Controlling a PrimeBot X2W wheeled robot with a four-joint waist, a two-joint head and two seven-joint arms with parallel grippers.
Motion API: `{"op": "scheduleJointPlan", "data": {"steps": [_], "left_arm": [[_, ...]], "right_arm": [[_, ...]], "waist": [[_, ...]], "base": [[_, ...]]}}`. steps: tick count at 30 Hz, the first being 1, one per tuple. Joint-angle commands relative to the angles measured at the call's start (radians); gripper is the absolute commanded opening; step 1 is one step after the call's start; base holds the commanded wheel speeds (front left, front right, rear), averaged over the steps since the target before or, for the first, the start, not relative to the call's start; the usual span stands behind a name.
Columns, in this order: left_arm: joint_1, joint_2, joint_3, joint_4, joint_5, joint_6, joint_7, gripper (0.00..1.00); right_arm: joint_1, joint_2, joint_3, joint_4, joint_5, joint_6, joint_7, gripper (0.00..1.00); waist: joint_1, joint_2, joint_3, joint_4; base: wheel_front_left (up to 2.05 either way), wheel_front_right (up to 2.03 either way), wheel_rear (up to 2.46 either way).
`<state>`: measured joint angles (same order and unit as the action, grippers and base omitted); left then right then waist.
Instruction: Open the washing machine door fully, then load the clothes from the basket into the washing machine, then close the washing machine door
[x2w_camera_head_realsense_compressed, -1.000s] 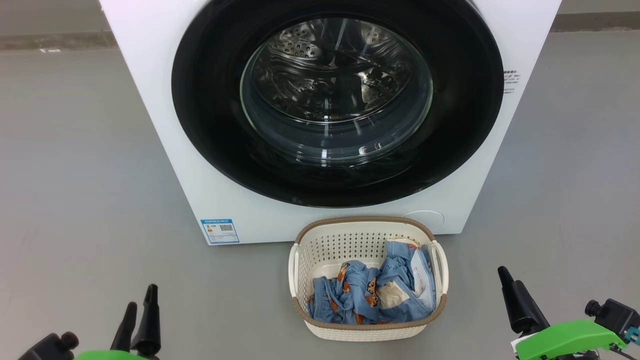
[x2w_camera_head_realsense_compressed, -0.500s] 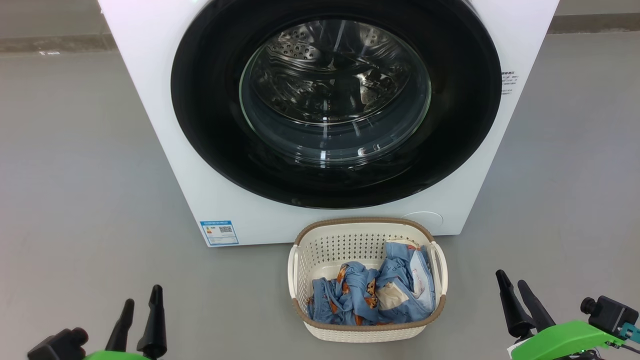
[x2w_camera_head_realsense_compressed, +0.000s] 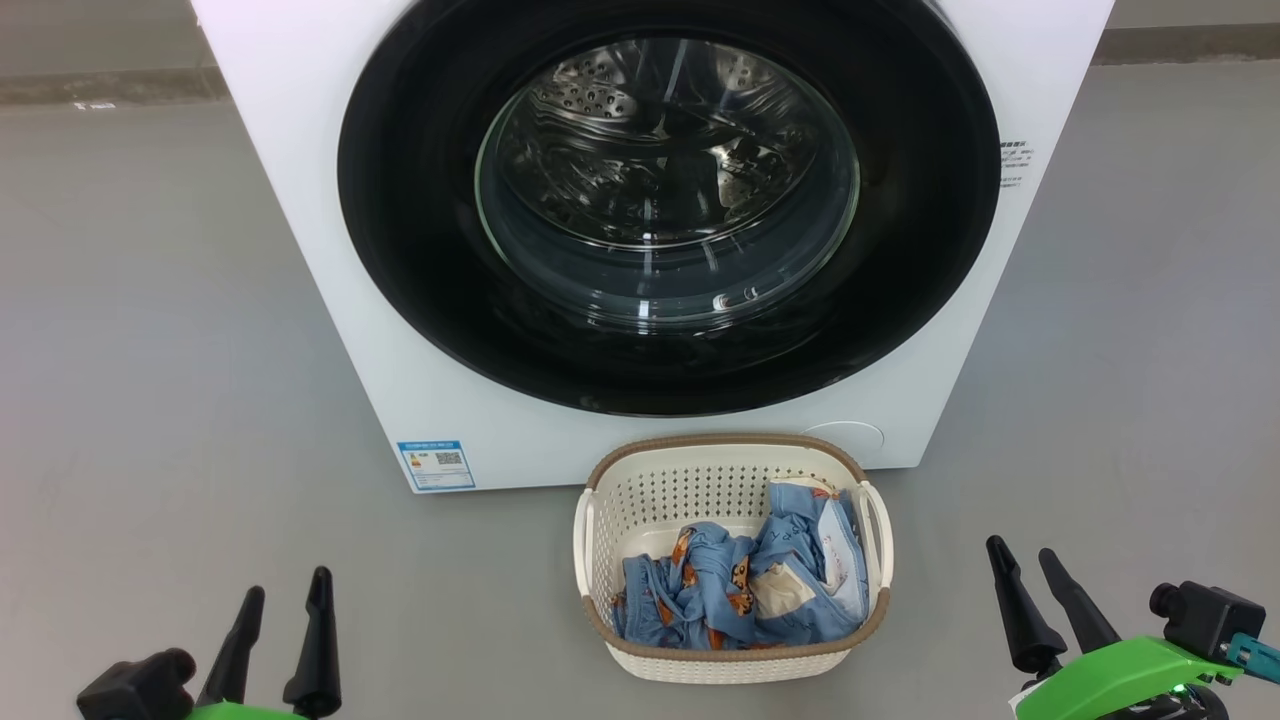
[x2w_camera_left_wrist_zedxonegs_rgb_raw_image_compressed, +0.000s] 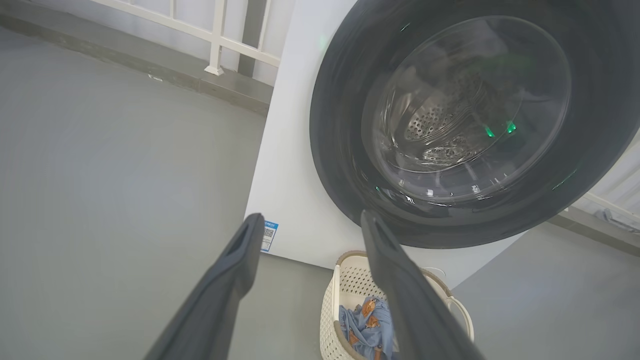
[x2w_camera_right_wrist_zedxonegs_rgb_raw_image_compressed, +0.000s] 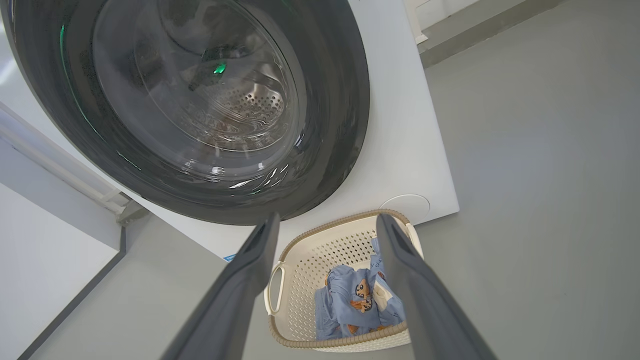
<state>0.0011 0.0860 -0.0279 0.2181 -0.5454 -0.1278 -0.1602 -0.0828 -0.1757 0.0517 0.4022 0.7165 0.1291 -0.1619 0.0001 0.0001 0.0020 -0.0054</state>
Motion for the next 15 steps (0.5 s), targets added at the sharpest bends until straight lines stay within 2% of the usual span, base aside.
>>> {"op": "scheduleJointPlan", "data": {"steps": [1, 15], "left_arm": [[-0.016, 0.025, 0.02, -0.03, 0.044, -0.002, -0.02, 1.0], [-0.014, 0.034, 0.016, -0.03, 0.183, -0.003, -0.059, 1.0]], "right_arm": [[-0.04, -0.023, 0.023, -0.017, -0.041, 0.001, -0.019, 1.0], [-0.046, -0.043, 0.038, -0.01, -0.171, 0.001, -0.057, 1.0]], "waist": [[0.0, -0.0001, 0.001, 0.0], [0.0, -0.0001, 0.005, -0.002]], "base": [[0.0, 0.0, 0.0], [0.0, 0.0, 0.0]]}}
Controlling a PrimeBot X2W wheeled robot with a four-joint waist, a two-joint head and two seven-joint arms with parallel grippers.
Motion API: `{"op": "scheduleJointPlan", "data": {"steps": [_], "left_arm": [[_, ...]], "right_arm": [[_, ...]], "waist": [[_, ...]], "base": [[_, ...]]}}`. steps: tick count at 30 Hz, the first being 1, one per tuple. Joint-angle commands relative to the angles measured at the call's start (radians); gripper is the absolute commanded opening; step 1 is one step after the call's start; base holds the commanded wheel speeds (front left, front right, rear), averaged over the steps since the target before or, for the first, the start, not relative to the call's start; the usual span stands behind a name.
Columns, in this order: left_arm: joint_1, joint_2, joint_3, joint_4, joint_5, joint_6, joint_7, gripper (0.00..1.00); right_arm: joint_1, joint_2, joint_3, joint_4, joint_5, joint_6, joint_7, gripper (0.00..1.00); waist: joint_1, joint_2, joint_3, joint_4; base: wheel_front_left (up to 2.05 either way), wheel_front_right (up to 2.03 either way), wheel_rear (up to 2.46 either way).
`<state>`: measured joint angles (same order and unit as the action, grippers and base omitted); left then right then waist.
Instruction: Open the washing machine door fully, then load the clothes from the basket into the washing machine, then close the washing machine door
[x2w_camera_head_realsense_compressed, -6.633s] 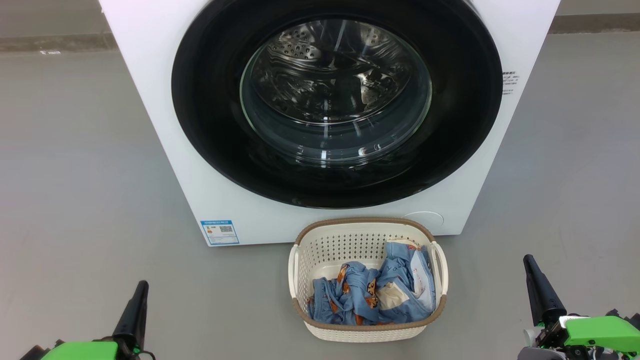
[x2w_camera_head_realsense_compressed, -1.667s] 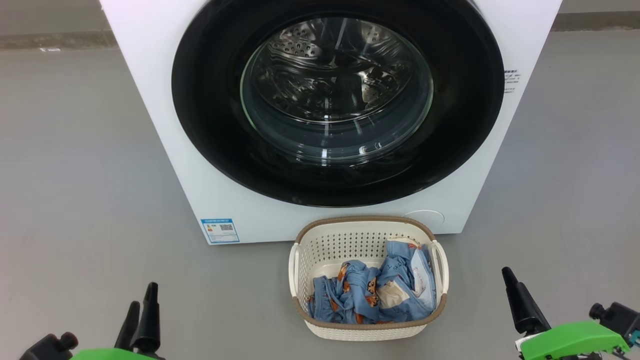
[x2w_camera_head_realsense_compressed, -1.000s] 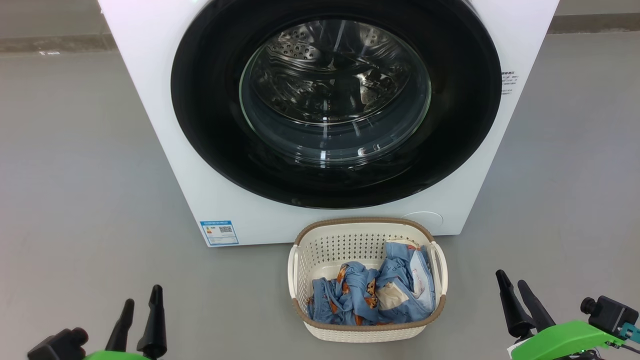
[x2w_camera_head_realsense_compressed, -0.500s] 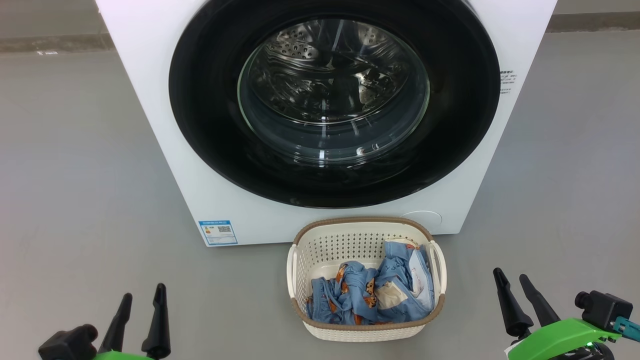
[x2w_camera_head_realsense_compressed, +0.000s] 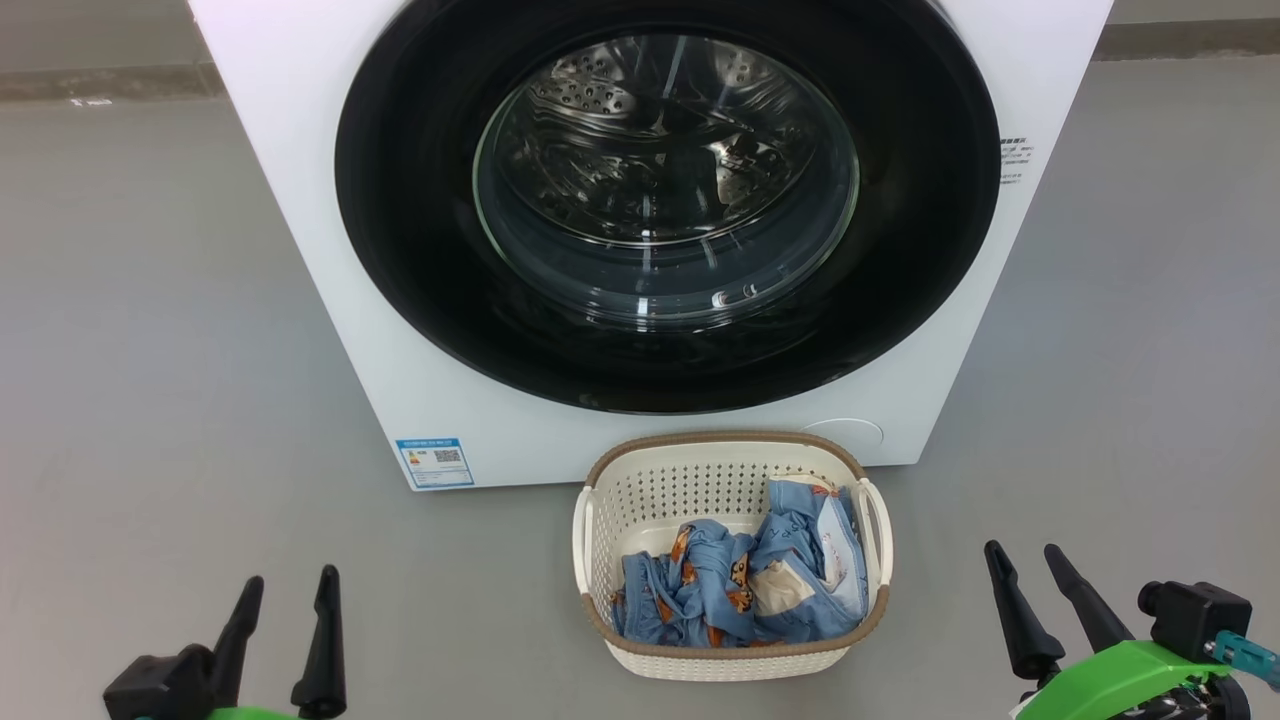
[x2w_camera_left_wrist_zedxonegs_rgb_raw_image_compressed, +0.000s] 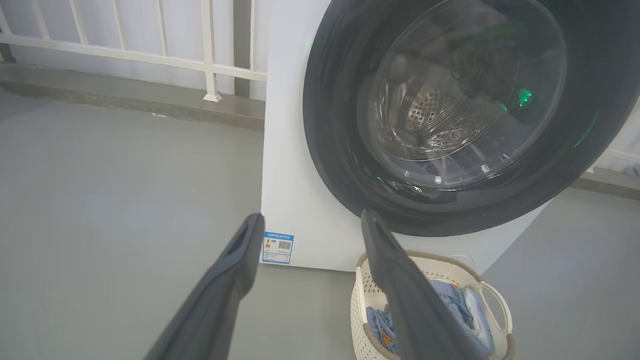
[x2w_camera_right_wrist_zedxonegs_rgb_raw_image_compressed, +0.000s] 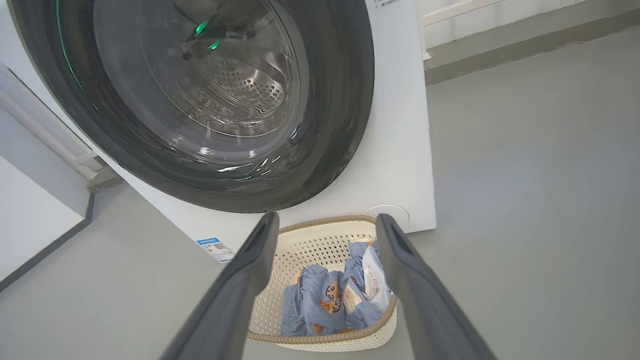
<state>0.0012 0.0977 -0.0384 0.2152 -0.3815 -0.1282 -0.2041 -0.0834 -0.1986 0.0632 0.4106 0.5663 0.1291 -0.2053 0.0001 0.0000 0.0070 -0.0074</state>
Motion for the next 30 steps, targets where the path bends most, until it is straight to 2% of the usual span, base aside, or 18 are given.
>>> {"op": "scheduleJointPlan", "data": {"steps": [1, 14, 30], "left_arm": [[-0.014, 0.023, 0.026, -0.027, 0.03, -0.002, -0.018, 1.0], [-0.013, 0.033, 0.023, -0.021, 0.175, -0.003, -0.058, 1.0], [-0.025, 0.034, 0.034, 0.015, 0.121, -0.003, -0.058, 1.0]], "right_arm": [[-0.046, -0.022, 0.027, -0.017, -0.031, 0.001, -0.017, 1.0], [-0.05, -0.035, 0.028, -0.008, -0.166, 0.002, -0.056, 1.0], [-0.028, -0.011, -0.027, -0.022, -0.177, 0.002, -0.057, 1.0]], "waist": [[0.0, 0.0, 0.0, 0.0], [0.0, 0.0, 0.004, -0.006], [0.0, 0.0, 0.014, -0.009]], "base": [[0.0, 0.0, 0.0], [0.0, 0.0, 0.0], [0.0, 0.0, 0.0]]}}
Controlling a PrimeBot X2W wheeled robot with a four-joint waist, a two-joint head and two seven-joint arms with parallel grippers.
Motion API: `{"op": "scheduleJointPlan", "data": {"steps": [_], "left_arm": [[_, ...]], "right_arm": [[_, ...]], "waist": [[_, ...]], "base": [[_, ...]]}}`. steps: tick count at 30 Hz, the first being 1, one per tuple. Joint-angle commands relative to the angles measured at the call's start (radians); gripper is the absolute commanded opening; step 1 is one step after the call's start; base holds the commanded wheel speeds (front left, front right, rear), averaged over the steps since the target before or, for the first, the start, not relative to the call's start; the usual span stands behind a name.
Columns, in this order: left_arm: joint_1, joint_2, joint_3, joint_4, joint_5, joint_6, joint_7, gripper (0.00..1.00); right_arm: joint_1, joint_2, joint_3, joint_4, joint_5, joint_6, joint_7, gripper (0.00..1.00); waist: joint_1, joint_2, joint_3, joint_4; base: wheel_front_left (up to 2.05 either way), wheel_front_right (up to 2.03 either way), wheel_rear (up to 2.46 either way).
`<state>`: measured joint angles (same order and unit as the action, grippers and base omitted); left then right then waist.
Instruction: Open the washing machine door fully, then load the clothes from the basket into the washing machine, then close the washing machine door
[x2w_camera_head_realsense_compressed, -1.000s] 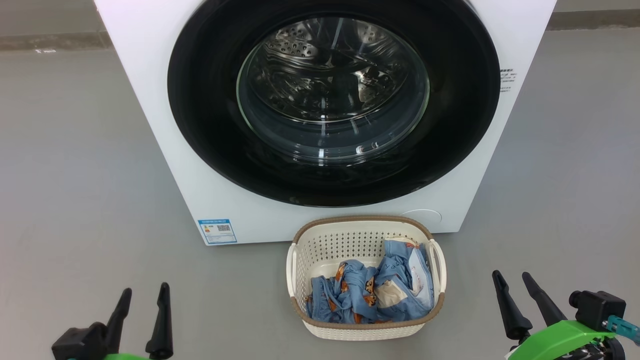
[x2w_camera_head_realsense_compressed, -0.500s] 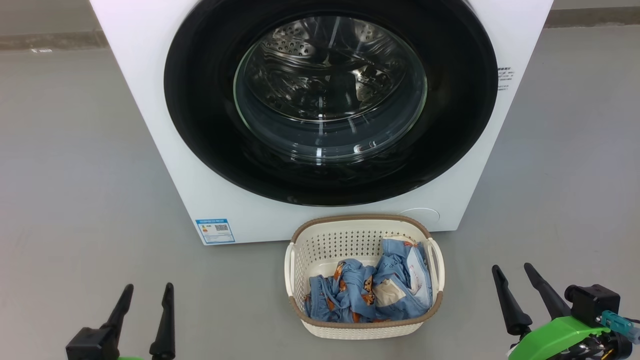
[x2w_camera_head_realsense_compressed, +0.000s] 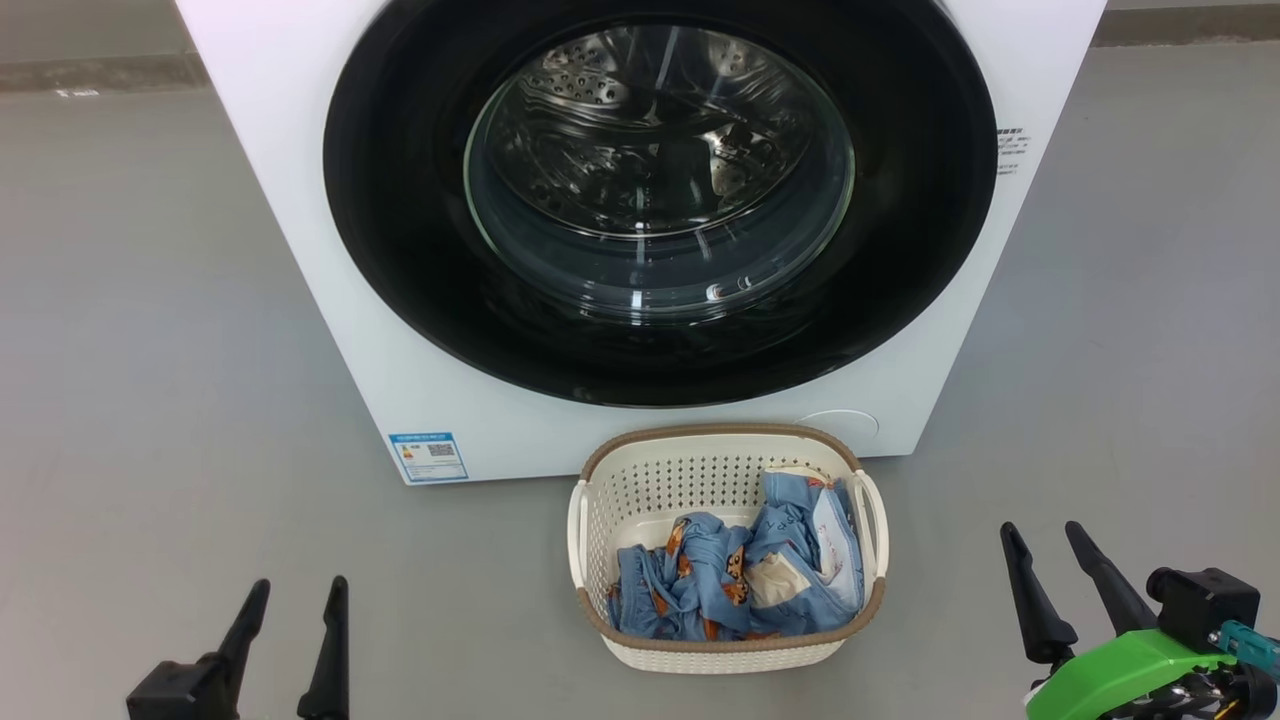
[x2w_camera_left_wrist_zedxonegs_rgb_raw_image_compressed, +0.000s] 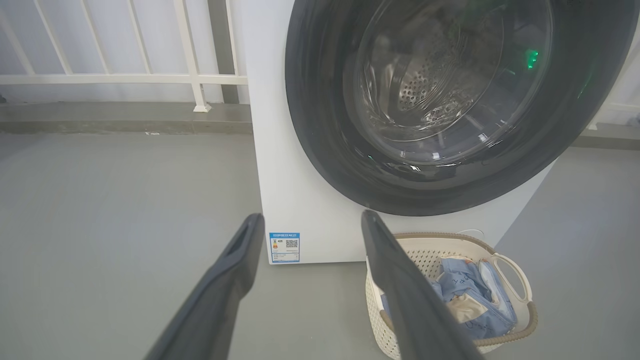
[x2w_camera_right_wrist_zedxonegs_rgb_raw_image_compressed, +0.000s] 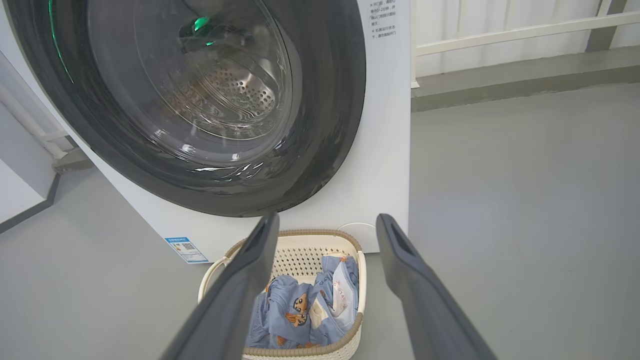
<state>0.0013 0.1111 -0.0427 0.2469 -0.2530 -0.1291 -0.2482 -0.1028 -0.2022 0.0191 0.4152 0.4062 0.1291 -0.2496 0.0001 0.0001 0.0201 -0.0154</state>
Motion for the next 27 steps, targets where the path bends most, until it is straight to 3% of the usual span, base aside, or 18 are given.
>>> {"op": "scheduleJointPlan", "data": {"steps": [1, 15, 27], "left_arm": [[-0.025, 0.021, 0.039, -0.016, -0.008, -0.002, -0.014, 1.0], [-0.036, 0.014, 0.055, 0.006, 0.018, -0.002, -0.014, 1.0], [-0.042, 0.008, 0.057, 0.007, 0.024, -0.002, -0.014, 1.0]], "right_arm": [[-0.009, -0.007, 0.017, -0.027, -0.017, 0.002, -0.012, 1.0], [-0.003, 0.001, 0.004, -0.031, -0.022, 0.002, -0.012, 1.0], [-0.001, -0.002, 0.004, -0.035, -0.029, 0.002, -0.012, 1.0]], "waist": [[0.0, -0.0001, 0.001, -0.001], [0.0, -0.0001, 0.002, -0.004], [0.0, -0.0001, 0.007, -0.006]], "base": [[0.0, 0.0, 0.0], [0.12, 0.12, -0.25], [0.97, 0.97, -1.93]]}}
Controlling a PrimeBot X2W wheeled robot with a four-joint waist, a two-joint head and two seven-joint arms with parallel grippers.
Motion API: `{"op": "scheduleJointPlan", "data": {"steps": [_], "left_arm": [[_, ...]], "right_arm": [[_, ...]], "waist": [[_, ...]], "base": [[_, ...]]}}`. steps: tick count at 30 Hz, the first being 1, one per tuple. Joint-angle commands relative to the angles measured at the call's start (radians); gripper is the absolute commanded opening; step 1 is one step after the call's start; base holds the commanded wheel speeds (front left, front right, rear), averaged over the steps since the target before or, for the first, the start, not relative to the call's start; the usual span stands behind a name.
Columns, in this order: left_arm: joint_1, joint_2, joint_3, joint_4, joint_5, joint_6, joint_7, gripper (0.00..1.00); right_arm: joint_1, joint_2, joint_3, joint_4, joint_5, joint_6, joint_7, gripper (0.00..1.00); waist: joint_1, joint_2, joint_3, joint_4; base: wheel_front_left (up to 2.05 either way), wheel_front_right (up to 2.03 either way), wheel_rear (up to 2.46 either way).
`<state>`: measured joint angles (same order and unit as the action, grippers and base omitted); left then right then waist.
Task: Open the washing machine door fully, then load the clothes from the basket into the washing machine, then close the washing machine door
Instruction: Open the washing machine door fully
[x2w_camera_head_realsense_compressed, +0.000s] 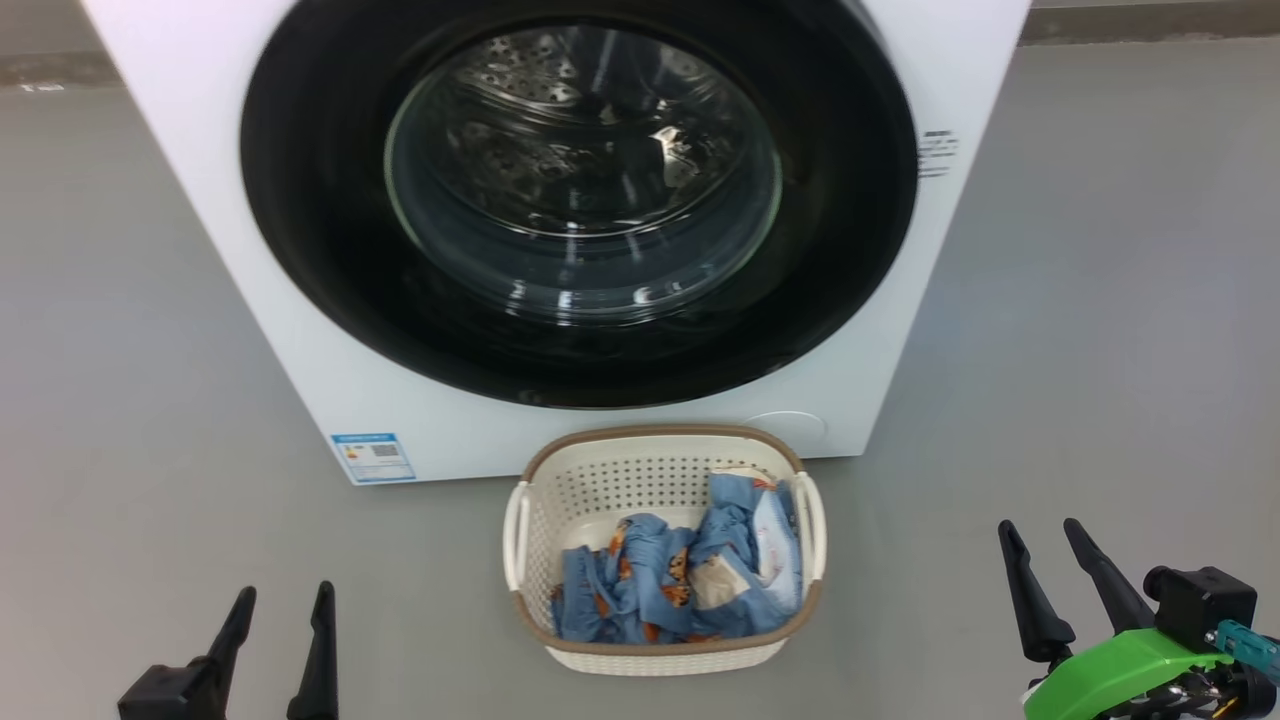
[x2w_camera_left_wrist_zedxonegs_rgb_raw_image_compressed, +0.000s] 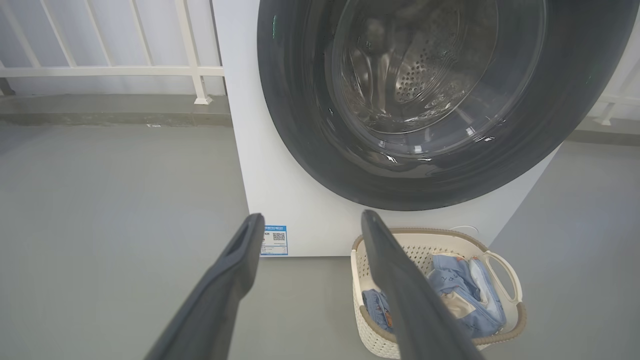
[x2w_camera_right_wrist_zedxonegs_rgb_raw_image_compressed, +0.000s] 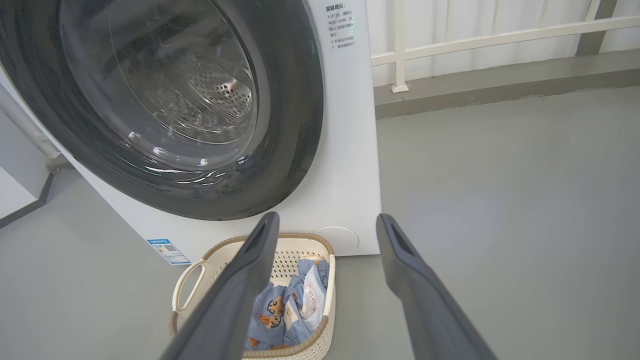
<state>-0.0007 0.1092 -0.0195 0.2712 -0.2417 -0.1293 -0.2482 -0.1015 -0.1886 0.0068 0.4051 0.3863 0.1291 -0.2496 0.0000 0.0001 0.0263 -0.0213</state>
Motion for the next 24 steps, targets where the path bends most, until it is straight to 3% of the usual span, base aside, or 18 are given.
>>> {"op": "scheduleJointPlan", "data": {"steps": [1, 13, 24], "left_arm": [[-0.041, 0.009, 0.033, -0.017, 0.012, -0.001, -0.014, 1.0], [-0.052, 0.001, 0.044, -0.037, -0.01, -0.001, -0.014, 1.0], [-0.049, 0.005, 0.043, -0.039, -0.01, -0.001, -0.014, 1.0]], "right_arm": [[-0.003, -0.016, 0.016, -0.025, -0.009, 0.002, -0.012, 1.0], [-0.01, -0.02, 0.015, -0.032, -0.013, 0.002, -0.012, 1.0], [-0.011, -0.018, 0.013, -0.031, -0.013, 0.002, -0.012, 1.0]], "waist": [[0.0, -0.0001, 0.003, 0.0], [0.0, -0.0001, 0.019, 0.002], [0.0, -0.0001, 0.018, 0.0]], "base": [[1.23, 1.23, -2.46], [1.16, 1.16, -2.32], [0.47, 0.47, -0.95]]}}
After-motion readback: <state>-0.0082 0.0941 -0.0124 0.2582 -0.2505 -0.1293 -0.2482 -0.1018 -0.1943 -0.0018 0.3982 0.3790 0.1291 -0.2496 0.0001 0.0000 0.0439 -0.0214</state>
